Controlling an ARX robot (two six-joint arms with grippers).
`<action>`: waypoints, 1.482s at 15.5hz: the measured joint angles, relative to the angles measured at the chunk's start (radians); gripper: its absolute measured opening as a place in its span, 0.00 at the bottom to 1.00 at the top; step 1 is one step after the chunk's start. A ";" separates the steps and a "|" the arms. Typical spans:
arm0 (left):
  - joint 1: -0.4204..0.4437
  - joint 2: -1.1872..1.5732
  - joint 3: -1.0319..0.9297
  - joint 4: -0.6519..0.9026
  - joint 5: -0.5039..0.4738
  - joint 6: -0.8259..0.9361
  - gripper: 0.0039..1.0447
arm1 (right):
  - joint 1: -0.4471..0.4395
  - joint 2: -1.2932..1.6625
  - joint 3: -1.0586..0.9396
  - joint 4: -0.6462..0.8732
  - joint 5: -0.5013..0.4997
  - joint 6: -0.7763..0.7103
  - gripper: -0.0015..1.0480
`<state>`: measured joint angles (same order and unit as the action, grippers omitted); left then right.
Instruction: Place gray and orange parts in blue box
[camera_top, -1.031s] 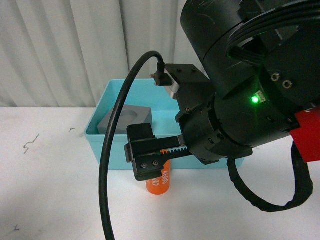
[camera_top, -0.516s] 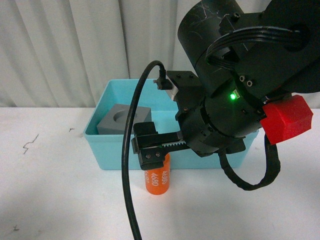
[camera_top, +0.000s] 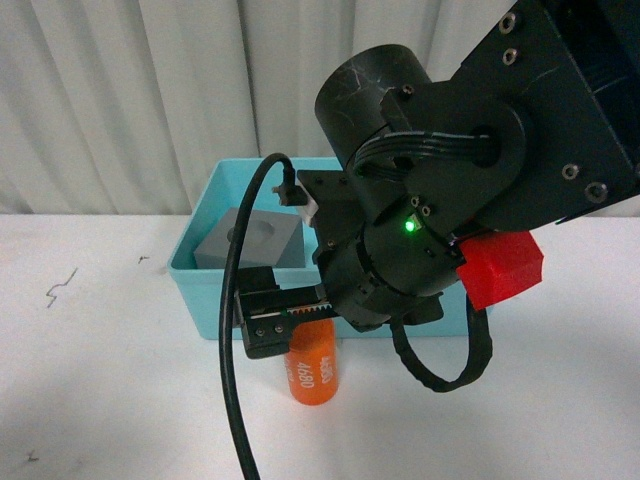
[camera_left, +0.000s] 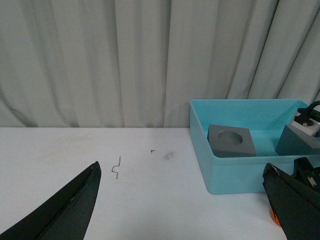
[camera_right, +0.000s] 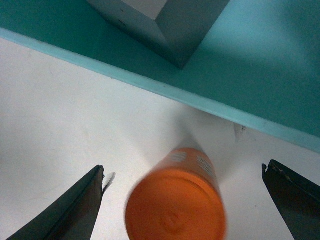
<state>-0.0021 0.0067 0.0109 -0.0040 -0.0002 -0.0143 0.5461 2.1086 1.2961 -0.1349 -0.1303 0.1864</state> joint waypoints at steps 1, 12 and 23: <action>0.000 0.000 0.000 0.000 0.000 0.000 0.94 | 0.004 0.005 0.000 0.000 0.001 0.000 0.94; 0.000 0.000 0.000 0.000 0.000 0.000 0.94 | 0.016 0.005 0.000 -0.034 0.000 -0.005 0.56; 0.000 0.000 0.000 0.000 0.000 0.000 0.94 | 0.020 -0.248 0.072 -0.174 -0.042 -0.104 0.46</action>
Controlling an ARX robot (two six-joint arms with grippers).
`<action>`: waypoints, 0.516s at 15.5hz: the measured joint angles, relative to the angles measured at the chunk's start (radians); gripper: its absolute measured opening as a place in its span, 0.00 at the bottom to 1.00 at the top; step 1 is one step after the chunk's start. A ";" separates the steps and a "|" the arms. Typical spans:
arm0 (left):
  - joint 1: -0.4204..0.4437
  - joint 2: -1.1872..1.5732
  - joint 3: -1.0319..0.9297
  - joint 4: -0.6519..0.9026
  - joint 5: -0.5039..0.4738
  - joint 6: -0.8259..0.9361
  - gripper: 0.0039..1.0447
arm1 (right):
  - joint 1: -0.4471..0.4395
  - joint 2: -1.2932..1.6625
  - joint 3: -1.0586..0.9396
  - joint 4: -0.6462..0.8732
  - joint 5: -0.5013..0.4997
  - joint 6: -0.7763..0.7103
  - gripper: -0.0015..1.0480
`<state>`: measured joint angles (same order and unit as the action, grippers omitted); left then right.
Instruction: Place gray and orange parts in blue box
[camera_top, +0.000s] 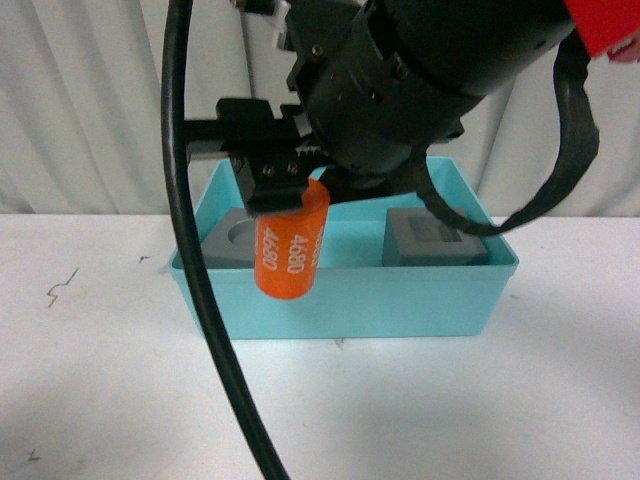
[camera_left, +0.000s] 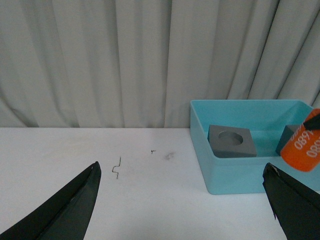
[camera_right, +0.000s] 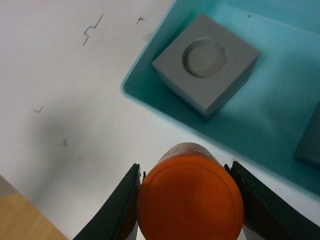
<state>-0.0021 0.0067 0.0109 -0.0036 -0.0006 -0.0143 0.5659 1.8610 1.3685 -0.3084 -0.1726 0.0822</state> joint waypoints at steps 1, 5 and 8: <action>0.000 0.000 0.000 0.000 0.000 0.000 0.94 | -0.023 0.000 0.021 -0.003 0.005 -0.009 0.46; 0.000 0.000 0.000 0.000 0.001 0.000 0.94 | -0.132 0.018 0.093 -0.001 0.026 -0.016 0.46; 0.000 0.000 0.000 0.000 0.000 0.000 0.94 | -0.170 0.076 0.124 -0.002 0.017 -0.014 0.46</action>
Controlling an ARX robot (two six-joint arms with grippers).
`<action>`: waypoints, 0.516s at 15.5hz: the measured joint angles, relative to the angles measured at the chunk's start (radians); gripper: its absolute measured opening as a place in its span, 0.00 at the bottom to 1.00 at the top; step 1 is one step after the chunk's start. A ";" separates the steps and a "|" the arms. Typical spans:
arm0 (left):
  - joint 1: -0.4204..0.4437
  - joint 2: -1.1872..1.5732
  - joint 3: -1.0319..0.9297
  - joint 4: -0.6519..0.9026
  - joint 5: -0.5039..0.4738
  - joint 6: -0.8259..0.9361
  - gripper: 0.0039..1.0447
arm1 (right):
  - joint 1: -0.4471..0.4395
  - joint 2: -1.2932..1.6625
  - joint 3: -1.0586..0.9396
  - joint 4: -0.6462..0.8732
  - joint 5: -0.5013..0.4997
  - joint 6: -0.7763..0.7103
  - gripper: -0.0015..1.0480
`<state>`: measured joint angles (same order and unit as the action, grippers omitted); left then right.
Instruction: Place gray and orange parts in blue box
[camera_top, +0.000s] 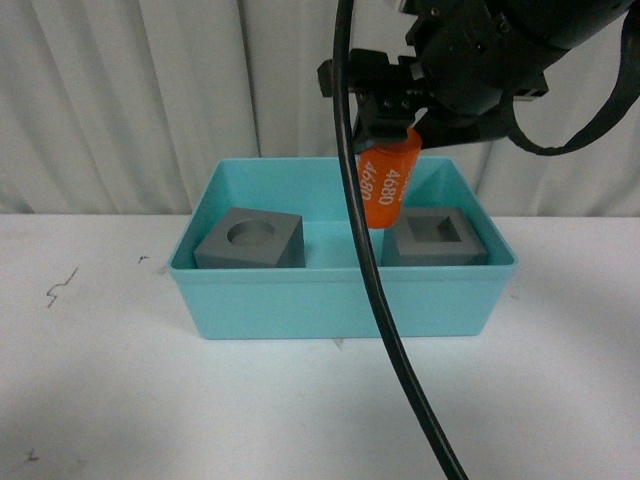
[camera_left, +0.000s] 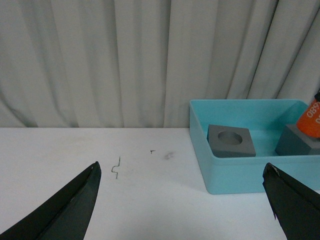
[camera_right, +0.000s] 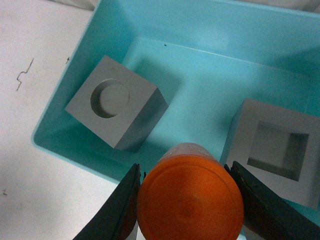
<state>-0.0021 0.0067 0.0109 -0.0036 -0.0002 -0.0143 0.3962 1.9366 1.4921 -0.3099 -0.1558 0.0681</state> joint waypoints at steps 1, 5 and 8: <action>0.000 0.000 0.000 0.000 0.000 0.000 0.94 | -0.005 0.026 0.011 0.000 -0.002 0.000 0.46; 0.000 0.000 0.000 0.000 0.000 0.000 0.94 | -0.039 0.116 0.109 0.001 -0.017 0.000 0.46; 0.000 0.000 0.000 0.000 0.000 0.000 0.94 | -0.064 0.200 0.187 -0.002 -0.021 0.006 0.45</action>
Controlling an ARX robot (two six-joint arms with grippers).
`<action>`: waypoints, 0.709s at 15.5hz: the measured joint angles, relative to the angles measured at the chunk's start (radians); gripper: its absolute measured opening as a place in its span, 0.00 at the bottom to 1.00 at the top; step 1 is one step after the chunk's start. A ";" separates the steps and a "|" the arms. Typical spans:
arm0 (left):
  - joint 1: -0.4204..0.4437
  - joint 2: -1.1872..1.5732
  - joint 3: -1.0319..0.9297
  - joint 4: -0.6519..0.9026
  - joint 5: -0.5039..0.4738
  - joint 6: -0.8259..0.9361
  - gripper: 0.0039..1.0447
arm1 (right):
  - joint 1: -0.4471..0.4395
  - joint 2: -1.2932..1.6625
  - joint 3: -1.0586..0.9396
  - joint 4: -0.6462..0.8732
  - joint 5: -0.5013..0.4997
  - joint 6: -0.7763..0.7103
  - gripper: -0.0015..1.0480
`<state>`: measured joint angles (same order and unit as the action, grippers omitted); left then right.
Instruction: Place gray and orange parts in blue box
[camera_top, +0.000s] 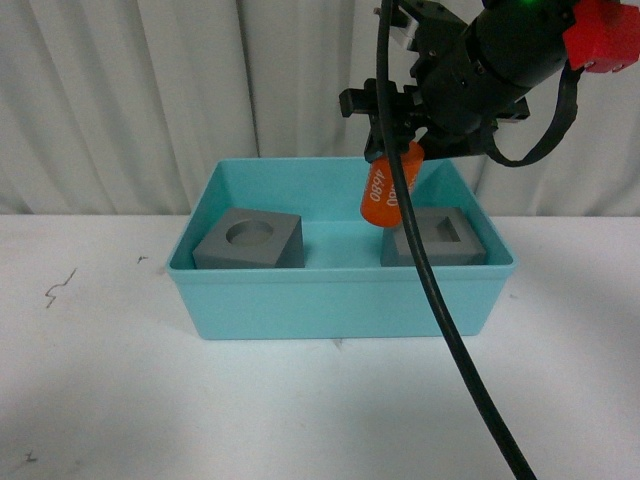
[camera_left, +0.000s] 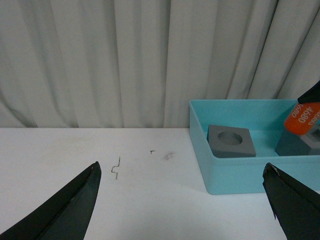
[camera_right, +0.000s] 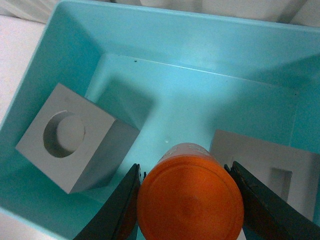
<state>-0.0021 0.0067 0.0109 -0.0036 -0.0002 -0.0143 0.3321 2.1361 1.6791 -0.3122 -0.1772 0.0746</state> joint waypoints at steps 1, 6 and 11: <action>0.000 0.000 0.000 0.000 0.000 0.000 0.94 | 0.000 0.028 0.024 0.000 -0.006 0.003 0.45; 0.000 0.000 0.000 0.000 0.000 0.000 0.94 | 0.018 0.122 0.130 -0.029 -0.037 0.014 0.45; 0.000 0.000 0.000 0.000 0.000 0.000 0.94 | 0.023 0.189 0.150 -0.037 -0.029 0.014 0.45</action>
<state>-0.0021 0.0067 0.0109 -0.0036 0.0002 -0.0143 0.3546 2.3253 1.8290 -0.3492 -0.2058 0.0883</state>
